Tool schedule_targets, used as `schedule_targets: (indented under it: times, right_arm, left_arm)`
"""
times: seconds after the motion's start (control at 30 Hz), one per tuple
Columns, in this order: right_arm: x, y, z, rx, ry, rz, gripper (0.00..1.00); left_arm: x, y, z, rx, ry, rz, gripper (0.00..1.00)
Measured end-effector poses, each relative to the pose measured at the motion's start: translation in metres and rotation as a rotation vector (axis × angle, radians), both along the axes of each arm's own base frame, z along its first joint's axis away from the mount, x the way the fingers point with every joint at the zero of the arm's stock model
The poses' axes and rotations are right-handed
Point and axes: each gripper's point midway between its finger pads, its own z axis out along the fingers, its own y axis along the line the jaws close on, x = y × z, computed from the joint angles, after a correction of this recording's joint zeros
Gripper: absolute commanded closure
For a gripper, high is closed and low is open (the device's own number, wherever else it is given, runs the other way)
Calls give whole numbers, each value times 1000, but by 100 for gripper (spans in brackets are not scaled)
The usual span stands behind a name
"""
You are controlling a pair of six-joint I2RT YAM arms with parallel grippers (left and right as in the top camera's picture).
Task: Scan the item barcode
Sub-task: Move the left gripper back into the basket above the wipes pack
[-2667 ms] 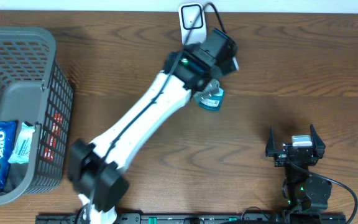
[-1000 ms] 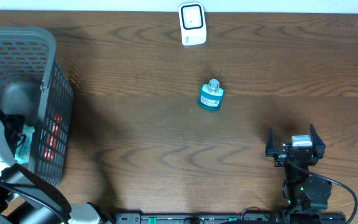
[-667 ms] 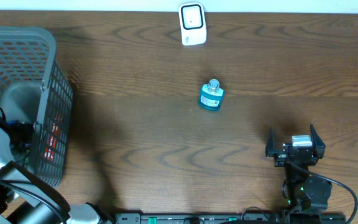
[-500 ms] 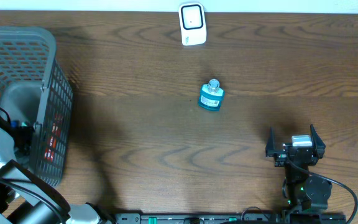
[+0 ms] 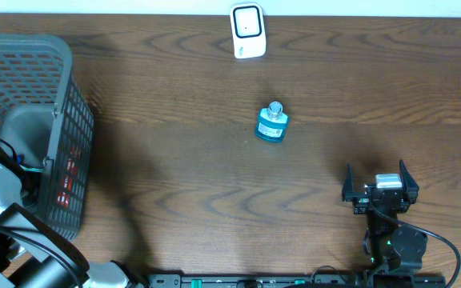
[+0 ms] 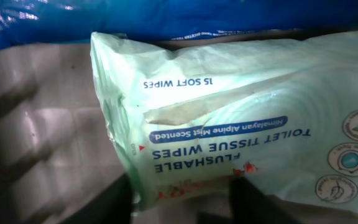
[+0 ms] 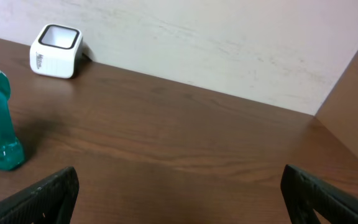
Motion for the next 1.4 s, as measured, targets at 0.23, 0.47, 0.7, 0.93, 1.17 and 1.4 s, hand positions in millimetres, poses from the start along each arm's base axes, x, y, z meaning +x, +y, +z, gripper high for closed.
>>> schedule_targets:
  times: [0.23,0.47,0.7,0.93,1.17,1.4]
  right_arm:
    - [0,0,0,0,0,0,1]
    - [0,0,0,0,0,0,1]
    - [0,0,0,0,0,0,1]
    - [0,0,0,0,0,0,1]
    - [0,0,0,0,0,0,1]
    - [0,0,0,0,0,0,1]
  left_arm:
    - [-2,1,0,6,15,-12,93]
    - [-1,3,12,17,8,-13,93]
    - [19,23,86,180,-154,-18,93]
    - [19,23,103,219,-189,-25,14]
    - [19,23,56,125,-94,-33,10]
    - [4,25,12,36,-5,2,9]
